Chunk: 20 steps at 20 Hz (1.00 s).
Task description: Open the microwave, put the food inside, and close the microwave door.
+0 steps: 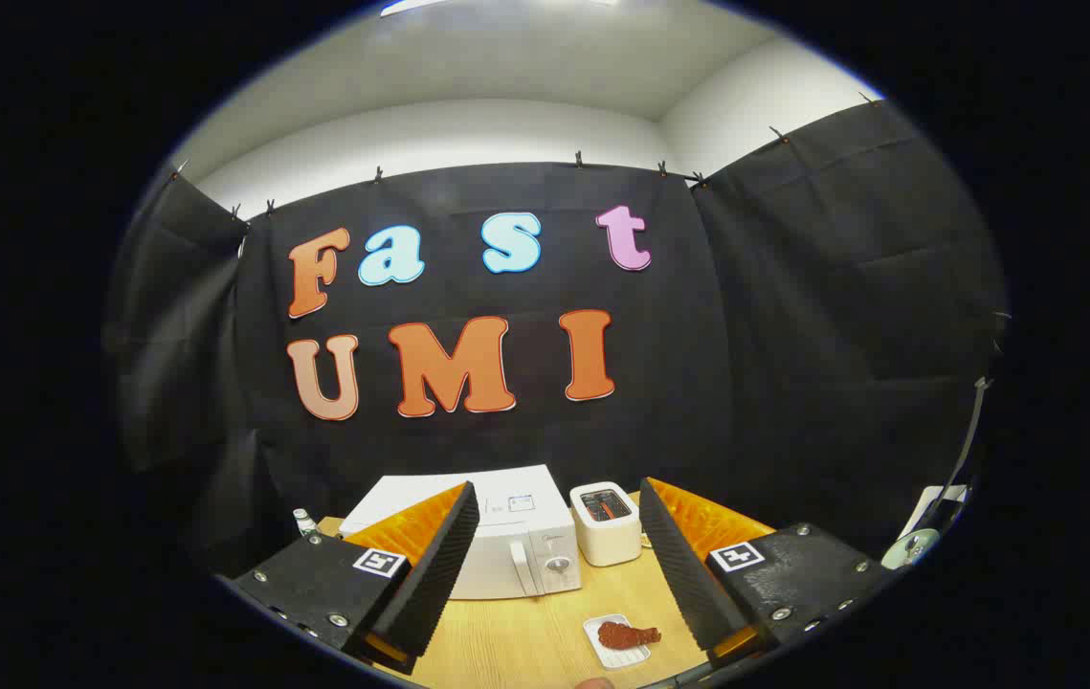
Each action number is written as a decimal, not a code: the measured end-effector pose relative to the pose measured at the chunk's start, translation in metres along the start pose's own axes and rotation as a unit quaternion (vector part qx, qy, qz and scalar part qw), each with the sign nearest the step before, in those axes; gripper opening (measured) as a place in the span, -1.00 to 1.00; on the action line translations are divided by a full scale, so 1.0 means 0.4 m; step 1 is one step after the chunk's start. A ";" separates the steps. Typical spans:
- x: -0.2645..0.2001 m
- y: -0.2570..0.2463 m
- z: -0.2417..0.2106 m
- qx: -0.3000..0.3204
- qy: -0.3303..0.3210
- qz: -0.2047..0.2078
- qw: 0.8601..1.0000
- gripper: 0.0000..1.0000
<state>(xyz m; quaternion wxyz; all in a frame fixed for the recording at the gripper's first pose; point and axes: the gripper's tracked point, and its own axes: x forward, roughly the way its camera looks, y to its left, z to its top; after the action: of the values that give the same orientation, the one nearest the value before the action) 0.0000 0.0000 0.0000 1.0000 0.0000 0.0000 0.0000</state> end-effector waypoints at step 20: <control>-0.014 -0.035 -0.037 -0.017 -0.016 -0.016 1.000 0.98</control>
<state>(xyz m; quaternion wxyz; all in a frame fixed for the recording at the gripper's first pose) -0.0056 -0.0139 -0.0147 0.9996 -0.0167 -0.0156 -0.0158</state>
